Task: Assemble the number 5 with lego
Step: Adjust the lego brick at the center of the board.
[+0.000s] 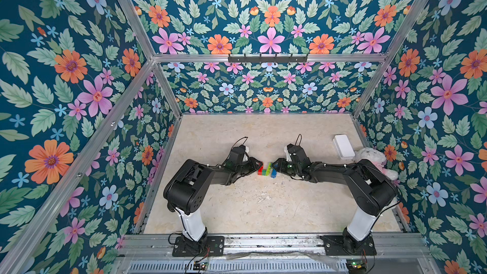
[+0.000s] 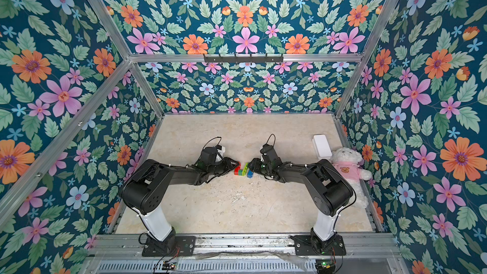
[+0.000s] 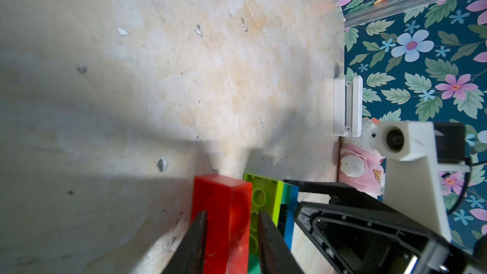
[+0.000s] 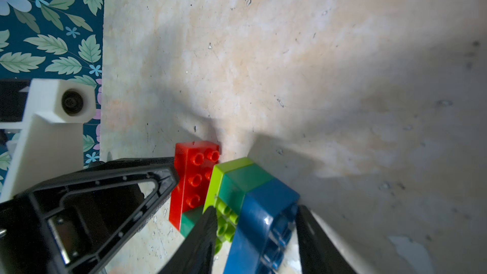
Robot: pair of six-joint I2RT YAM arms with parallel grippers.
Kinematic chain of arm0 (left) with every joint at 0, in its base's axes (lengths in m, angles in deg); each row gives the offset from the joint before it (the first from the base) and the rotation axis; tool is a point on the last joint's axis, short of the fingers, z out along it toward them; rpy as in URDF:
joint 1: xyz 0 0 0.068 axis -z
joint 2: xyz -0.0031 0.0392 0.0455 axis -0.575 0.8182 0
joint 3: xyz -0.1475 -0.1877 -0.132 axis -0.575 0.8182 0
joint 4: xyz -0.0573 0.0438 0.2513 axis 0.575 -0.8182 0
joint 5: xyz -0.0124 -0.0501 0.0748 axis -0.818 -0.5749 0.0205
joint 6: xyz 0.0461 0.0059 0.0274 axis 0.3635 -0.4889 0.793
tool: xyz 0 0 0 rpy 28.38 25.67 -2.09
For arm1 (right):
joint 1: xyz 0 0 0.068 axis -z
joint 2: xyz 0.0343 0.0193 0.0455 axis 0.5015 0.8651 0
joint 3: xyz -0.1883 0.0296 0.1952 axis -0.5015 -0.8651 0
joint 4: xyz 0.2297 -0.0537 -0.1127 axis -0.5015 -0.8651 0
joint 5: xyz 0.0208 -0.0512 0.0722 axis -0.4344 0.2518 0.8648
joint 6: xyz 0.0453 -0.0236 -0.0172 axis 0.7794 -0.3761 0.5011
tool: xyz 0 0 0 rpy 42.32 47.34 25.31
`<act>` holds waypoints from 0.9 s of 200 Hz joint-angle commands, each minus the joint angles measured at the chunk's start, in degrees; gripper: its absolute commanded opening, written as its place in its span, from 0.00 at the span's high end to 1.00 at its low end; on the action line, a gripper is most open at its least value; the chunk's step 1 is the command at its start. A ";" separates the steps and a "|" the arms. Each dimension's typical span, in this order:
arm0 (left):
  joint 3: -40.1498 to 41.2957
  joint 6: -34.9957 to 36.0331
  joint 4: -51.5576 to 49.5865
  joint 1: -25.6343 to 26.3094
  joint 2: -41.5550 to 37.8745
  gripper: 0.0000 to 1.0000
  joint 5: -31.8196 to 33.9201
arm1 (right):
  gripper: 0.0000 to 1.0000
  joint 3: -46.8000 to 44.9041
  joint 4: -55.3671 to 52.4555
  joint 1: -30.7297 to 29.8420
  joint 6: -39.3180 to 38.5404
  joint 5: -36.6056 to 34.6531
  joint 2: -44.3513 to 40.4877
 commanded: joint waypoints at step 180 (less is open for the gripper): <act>2.83 0.84 -2.18 -0.74 -6.68 0.58 1.51 | 0.45 1.88 -13.95 -2.69 -2.61 -7.62 -8.49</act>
